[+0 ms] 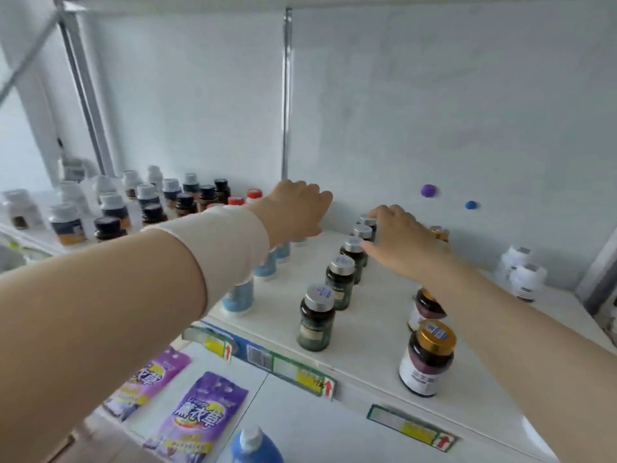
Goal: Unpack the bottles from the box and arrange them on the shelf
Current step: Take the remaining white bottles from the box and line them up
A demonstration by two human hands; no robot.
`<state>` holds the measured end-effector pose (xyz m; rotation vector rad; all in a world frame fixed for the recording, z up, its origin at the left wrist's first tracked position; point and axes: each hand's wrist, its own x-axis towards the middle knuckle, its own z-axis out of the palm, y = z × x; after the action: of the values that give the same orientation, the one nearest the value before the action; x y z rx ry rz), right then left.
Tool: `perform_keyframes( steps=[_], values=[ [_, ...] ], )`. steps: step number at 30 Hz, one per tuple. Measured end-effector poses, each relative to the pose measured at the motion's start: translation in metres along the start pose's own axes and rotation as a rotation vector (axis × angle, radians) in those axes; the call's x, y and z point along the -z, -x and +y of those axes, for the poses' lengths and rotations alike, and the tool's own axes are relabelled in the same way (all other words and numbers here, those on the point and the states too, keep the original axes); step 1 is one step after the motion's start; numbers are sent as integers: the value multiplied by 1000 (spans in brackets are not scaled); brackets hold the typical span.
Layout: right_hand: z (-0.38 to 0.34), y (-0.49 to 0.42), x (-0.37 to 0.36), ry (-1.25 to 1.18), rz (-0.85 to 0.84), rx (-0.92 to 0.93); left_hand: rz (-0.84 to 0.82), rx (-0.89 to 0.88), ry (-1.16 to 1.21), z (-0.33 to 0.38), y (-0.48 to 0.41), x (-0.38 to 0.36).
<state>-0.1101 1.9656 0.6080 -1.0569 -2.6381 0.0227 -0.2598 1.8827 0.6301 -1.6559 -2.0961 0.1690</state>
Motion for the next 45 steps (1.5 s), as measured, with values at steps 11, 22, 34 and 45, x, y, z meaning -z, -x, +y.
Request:
perform_keyframes(
  steps=[11,22,34,45],
  values=[
    [-337,-53,-84,-38,-39,389,-174,369,-96,-264,207,-88],
    [-602,-76,-257,95,-262,745,-472,631,-90,-444,383,-261],
    [-796,-147,-464,292,-531,1028,-912,901,33,-591,529,-445],
    [-954,-129,-640,453,-717,1376,-1104,1011,320,-664,655,-626]
  ],
)
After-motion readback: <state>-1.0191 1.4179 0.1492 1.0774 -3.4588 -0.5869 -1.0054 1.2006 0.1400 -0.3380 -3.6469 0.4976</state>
